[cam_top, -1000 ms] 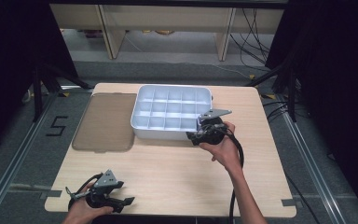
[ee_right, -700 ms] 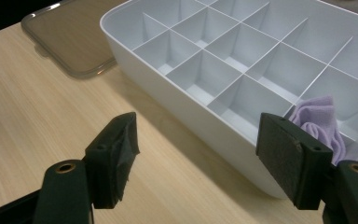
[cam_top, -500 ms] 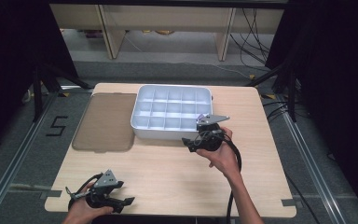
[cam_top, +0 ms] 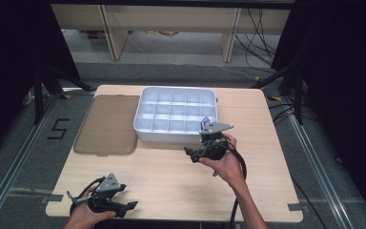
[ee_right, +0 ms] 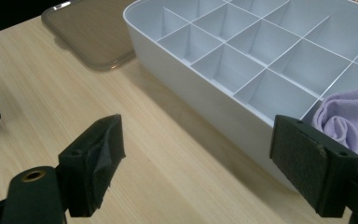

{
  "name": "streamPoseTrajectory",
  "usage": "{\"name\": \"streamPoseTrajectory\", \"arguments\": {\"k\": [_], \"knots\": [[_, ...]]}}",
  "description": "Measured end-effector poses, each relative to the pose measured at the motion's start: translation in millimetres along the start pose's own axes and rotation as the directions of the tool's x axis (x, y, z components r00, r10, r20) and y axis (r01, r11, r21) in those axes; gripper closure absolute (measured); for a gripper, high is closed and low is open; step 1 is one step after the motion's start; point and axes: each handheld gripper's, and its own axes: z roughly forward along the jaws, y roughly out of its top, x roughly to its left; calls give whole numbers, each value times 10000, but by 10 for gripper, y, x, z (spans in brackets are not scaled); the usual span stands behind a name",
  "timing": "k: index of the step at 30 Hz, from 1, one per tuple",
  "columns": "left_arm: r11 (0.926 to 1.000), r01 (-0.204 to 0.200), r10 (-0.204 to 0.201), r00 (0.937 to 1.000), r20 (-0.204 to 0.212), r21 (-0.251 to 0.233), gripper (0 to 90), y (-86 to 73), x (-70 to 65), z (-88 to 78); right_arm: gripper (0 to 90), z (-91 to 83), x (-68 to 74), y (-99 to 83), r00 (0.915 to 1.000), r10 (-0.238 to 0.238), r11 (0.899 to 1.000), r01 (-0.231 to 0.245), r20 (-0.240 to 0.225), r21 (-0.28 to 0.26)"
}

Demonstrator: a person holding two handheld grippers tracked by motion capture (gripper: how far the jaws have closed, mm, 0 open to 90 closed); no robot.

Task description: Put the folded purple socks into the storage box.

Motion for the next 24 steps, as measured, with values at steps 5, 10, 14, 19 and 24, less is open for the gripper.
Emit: {"name": "streamPoseTrajectory", "arguments": {"k": [5,10,14,19,24], "knots": [[10000,4,-4,10000,-13,-37,223,1,-1,-1,188,6,39,-47,9998,-186,9997,185,-68,-179],[10000,-29,29,10000,-5,-54,222,1,3,-2,189,3,85,-96,9999,32,10000,-32,-163,11],[10000,-38,38,10000,10,-34,222,2,3,-3,186,-2,107,-112,9995,-310,9995,310,-90,-8],[10000,-34,34,10000,-9,-62,222,2,3,-5,192,-27,162,-131,9996,-225,9997,224,-163,-81],[10000,-37,37,10000,-23,-73,221,2,1,-7,193,-13,187,-185,9990,-363,9993,362,-267,-43]]}}
